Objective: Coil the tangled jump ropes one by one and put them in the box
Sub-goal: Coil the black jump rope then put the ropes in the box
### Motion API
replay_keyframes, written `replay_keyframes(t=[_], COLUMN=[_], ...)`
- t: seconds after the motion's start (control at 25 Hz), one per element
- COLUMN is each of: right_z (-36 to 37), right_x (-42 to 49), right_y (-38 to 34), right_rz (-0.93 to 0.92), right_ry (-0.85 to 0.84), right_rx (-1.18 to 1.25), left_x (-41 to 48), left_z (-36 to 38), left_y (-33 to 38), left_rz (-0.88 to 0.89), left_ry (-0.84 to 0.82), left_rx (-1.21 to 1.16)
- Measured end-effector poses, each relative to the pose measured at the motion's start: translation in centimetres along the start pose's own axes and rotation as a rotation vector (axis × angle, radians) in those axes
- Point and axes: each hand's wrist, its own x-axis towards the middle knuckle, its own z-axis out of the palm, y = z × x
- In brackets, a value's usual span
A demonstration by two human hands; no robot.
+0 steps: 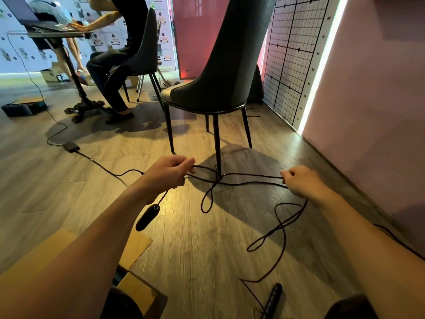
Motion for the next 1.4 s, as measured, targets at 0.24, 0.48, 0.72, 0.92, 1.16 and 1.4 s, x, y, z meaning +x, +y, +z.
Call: replay_keyframes(t=[0.24, 0.48, 0.72, 0.92, 1.16, 1.4], right_z=[1.0, 2.9, 0.8, -0.2, -1.2, -0.8], right_x=[-5.2, -6.1, -4.9, -2.9, -3.6, -2.9], right_y=[-6.5, -10.0, -9.0, -6.7, -5.6, -5.3], right_rz=[-0.559, -0.81, -0.809, -0.562, -0.656, -0.585], right_ry=[-0.252, -0.168, -0.06, 0.097, 0.01, 0.188], right_rx=[0.172, 0.233, 0.088, 0.123, 0.171, 0.173], left_x=[0.5, 0.2, 0.1, 0.7, 0.8, 1.1], left_z=[0.2, 0.8, 0.4, -0.1, -0.7, -0.8], left_y=[-0.4, 0.1, -0.3, -1.2, -1.3, -1.7], left_rz=[0.04, 0.066, 0.008, -0.133, -0.094, -0.14], left_ry=[-0.063, -0.048, -0.047, 0.042, 0.142, 0.365], left_rx=[-0.101, -0.079, 0.069, 0.097, 0.009, -0.08])
